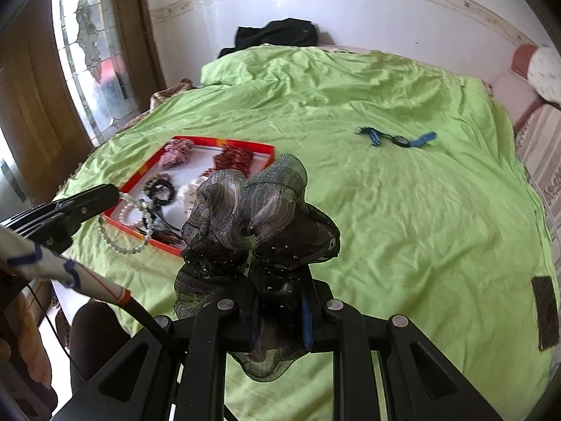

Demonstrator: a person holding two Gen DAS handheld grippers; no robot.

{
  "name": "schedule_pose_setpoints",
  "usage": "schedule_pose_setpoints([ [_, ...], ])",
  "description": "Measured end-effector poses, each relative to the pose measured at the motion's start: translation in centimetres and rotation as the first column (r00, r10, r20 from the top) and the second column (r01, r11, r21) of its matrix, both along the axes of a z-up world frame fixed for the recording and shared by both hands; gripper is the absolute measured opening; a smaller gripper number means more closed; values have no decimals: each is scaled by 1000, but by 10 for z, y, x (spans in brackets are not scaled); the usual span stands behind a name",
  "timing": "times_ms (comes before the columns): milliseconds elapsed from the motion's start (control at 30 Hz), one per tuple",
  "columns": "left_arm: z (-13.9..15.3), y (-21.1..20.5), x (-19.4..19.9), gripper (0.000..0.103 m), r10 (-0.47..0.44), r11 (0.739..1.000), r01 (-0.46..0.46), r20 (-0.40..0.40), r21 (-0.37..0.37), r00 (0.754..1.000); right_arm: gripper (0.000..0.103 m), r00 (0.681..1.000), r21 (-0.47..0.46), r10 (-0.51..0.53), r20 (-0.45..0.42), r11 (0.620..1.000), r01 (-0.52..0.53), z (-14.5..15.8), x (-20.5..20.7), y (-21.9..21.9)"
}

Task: Organize jewelry
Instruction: 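Carry the white bracelet and grey scrunchie into the tray and open both tools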

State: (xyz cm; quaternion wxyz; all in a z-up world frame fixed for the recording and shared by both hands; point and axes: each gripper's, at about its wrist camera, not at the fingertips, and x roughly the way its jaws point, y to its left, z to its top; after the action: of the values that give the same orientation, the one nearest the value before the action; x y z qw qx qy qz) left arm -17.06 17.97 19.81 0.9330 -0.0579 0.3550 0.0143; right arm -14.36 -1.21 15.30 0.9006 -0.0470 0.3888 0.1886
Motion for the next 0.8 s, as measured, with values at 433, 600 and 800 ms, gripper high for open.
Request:
schedule_pose_setpoints([
  [433,34,77,46,5,74,994,-68,68,-87,995,20,997,-13,63,37,998,-62,14,16,44],
  [600,33,113,75,5,105,984,-94,68,-149,992,20,996,-17,80,26,997,-79,11,37,63],
  [800,9,134,107,5,99,963,-89,28,-254,995,20,993,10,118,-22,993,-118,0,72,88],
])
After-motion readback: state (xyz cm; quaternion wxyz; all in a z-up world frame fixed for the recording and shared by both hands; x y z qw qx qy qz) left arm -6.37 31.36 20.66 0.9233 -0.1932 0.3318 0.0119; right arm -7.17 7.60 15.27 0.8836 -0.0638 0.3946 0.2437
